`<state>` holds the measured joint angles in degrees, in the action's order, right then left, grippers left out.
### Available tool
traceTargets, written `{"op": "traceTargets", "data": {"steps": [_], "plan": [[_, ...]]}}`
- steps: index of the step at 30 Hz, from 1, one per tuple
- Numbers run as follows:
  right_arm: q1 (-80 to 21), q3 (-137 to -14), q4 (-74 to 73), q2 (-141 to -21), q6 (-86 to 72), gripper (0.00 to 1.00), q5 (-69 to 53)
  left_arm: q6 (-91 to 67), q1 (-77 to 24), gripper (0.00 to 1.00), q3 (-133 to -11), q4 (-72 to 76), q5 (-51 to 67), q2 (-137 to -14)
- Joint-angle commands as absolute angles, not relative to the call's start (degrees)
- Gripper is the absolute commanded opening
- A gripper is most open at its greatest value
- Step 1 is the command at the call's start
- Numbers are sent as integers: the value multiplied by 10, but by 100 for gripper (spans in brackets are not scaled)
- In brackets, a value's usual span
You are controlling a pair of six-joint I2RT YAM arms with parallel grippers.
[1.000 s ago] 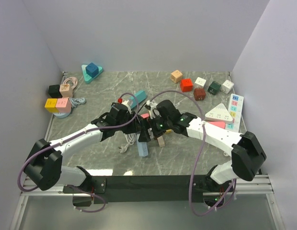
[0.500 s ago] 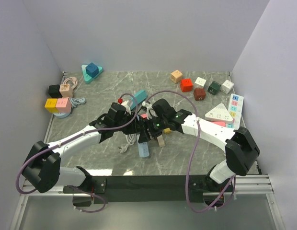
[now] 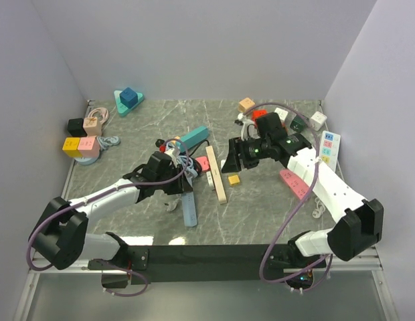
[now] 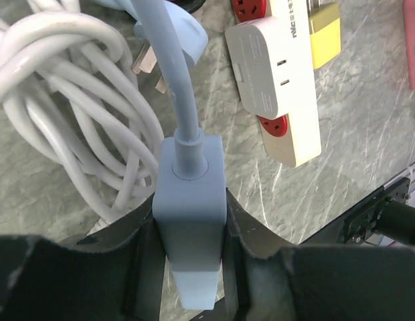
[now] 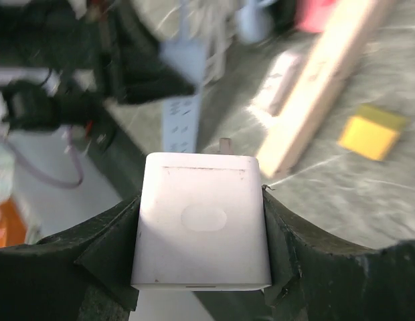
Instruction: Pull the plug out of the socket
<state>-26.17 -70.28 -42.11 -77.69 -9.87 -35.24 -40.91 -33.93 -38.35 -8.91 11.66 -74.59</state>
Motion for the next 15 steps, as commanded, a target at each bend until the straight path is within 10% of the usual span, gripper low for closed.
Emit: {"op": "traceTargets", "data": {"steps": [1, 6, 15], "plan": [[-204, -722, -426, -793, -140, 0, -236, -383, -332, 1, -410, -101, 89, -722], [-106, -773, -409, -914, -277, 1, 13, -395, -331, 1, -447, -107, 110, -705], [-26, -975, -426, -1139, -366, 35, 81, -416, -307, 1, -485, -151, 139, -667]]}}
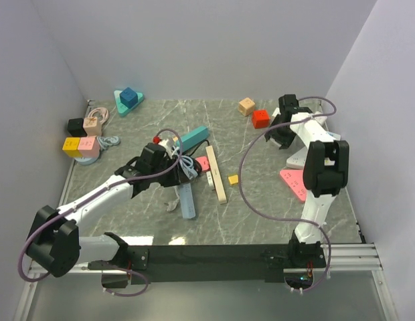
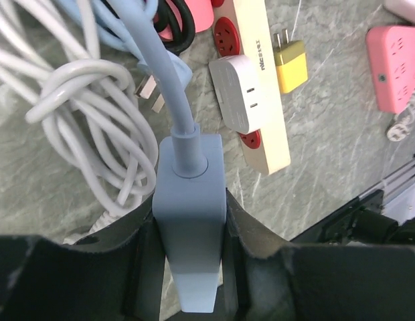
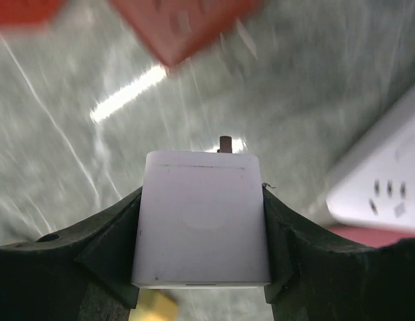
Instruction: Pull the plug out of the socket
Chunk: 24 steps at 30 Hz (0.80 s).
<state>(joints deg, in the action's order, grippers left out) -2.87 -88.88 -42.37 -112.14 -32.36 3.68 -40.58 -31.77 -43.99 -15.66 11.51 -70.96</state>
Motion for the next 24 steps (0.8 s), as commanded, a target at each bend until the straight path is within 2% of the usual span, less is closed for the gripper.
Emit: {"op": "traceTargets", "data": {"steps": [1, 3, 4, 7, 12, 16, 20, 24], "plan": [[-23, -992, -434, -1168, -366, 48, 79, -415, -294, 1, -490, -161, 138, -663], [-20, -1033, -451, -1190, -360, 62, 83, -416, -274, 1, -508, -191, 141, -646], [-19, -1041, -455, -1200, -357, 74, 83, -415, -251, 1, -514, -205, 141, -643], [-14, -1037, -461, -1176, -355, 90, 86, -399, -186, 0, -548, -275, 134, -635], [-4, -971, -454, -1124, -355, 94, 67, -368, -87, 0, -569, -323, 177, -649], [-14, -866, -401, -998, -329, 95, 3, -365, -62, 0, -564, -288, 268, -643], [-48, -766, -358, -896, -299, 95, -102, -399, -61, 1, -559, -218, 363, -637], [-74, -732, -359, -835, -292, 95, -148, -497, -61, 1, -569, -63, 468, -626]]}}
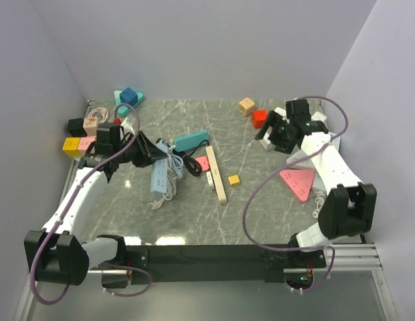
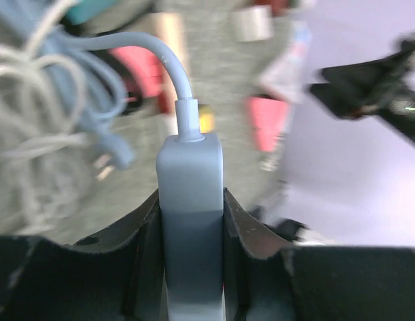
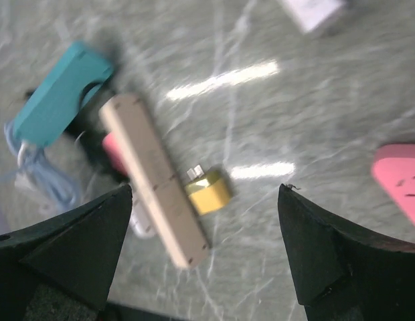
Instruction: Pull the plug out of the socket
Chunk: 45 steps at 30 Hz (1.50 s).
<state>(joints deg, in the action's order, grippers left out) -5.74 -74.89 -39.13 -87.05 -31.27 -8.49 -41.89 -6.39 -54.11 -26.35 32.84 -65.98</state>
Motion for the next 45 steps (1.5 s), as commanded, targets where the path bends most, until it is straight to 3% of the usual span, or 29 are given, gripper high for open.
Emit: {"op": "traceTargets", "data": {"steps": [1, 6, 9, 13, 19, 24, 34, 40, 45], "plan": [[-78, -739, -376, -832, -288, 95, -149, -525, -62, 1, -574, -22, 495, -630], [-126, -756, -390, -817, -246, 95, -198, -628, -79, 1, -631, 60, 561, -668], [-142, -752, -371, -806, -231, 96, -300, -687, -82, 1, -636, 115, 572, -675], [-213, -755, -340, -803, -214, 96, -333, -701, -88, 1, -638, 97, 584, -688], [-242, -737, -255, -839, -281, 96, -402, -680, -96, 1, -601, 68, 599, -696], [-285, -756, -227, -874, -265, 98, -307, -717, -98, 1, -571, 117, 599, -684], [-307, -885, -207, -1036, -208, 98, -320, -739, -112, 0, -577, 147, 630, -681], [-307, -957, -214, -1115, -223, 88, -344, -719, -113, 1, -576, 130, 636, -671], [-307, -980, -242, -1133, -226, 76, -340, -642, -110, 1, -602, -32, 594, -671]]}}
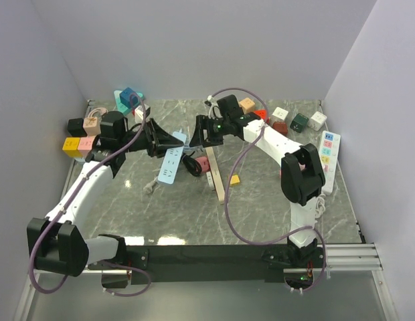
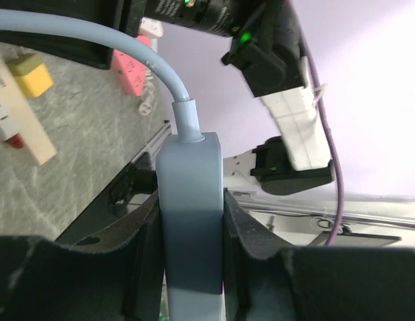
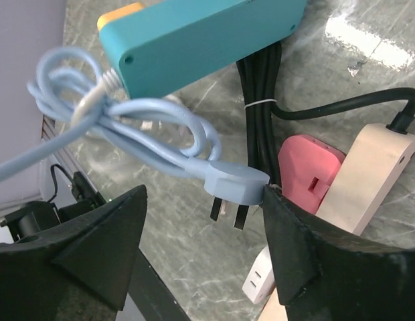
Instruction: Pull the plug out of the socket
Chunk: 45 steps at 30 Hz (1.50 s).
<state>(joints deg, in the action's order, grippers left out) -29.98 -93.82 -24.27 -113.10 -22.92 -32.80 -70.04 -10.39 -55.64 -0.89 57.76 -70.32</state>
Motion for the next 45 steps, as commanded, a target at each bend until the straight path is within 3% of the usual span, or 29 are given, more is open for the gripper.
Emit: {"op": "traceTargets", "data": {"steps": [1, 3, 5, 9, 16, 17, 18, 24, 32, 38, 45], "plan": [[-308, -982, -267, -1135, -221, 75, -337, -575, -108, 1, -630, -86, 574, -678], [-307, -964, -286, -1122, -226, 73, -303, -504, -104, 1, -654, -226, 500, -694], [-308, -935, -288, -1086, -229, 73, -287, -450, -104, 1, -647, -266, 452, -712], [-308, -877, -301, -1035, -233, 76, -258, -418, -108, 1, -564, -256, 412, -725], [-314, -894, -355, -1008, -233, 80, -239, -411, -139, 1, -422, -165, 368, -751], [-314, -902, -360, -1013, -232, 82, -231, -411, -142, 6, -419, -160, 364, -751], [-315, -925, -366, -1018, -231, 83, -229, -412, -143, 26, -416, -159, 362, -752], [-321, -1082, -418, -1116, -267, 90, -207, -395, -144, 99, -446, -235, 261, -726], [-358, -1360, -514, -1319, -296, 94, -118, -446, -143, 99, -512, -362, 59, -600], [-360, -1336, -465, -1374, -335, 91, -105, -488, -141, 99, -506, -384, 2, -545], [-372, -1418, -460, -1467, -360, 86, -115, -501, -139, 99, -475, -391, 16, -524]]}}
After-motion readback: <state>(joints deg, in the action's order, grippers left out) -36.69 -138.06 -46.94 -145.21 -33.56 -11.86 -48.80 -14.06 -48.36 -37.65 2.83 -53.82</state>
